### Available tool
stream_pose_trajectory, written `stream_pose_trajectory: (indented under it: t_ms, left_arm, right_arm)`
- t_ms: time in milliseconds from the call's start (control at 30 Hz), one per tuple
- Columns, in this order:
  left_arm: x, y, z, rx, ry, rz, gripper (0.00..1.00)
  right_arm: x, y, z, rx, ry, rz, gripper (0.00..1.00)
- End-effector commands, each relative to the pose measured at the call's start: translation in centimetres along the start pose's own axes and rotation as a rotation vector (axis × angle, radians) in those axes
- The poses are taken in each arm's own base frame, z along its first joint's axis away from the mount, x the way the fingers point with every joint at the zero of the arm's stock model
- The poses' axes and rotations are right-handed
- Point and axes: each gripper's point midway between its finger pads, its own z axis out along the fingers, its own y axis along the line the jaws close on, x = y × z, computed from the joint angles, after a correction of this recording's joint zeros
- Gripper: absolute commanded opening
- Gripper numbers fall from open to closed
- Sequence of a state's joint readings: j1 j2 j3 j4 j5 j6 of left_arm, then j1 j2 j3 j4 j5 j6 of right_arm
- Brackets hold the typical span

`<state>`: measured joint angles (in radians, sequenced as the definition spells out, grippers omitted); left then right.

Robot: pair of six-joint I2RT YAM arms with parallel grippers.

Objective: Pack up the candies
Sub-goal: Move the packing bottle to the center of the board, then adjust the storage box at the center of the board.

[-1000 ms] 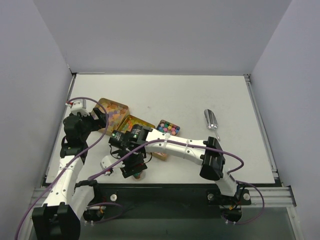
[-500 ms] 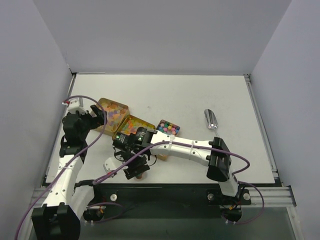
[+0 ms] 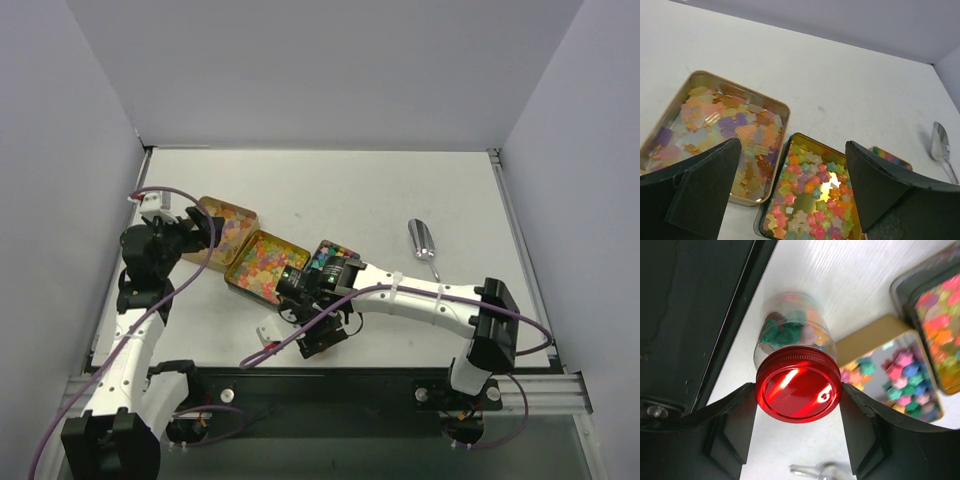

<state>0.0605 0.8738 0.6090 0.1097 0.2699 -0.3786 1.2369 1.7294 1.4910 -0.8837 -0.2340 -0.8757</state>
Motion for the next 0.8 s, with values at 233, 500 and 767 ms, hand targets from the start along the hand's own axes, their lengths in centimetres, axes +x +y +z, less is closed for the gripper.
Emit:
stream_pose_trajectory:
  t_ms: [233,500,767]
  left_arm:
    - [6.1,-11.5,-2.8,0.585,0.127,0.194,0.96]
    - [14.7,-18.4,-6.8,0.75,0.202,0.285,0.95]
    - [21.4,-22.7,-8.5,0.793,0.166,0.366,0.94]
  right_arm:
    - [14.6,8.3,-0.5,-0.242,0.323,0.252,0.45]
    - [19.1,7.6,-1.7,-0.193,0.322,0.43,0.45]
    - [18.8,7.9,-2.5,-0.156,0.244,0.551,0.46]
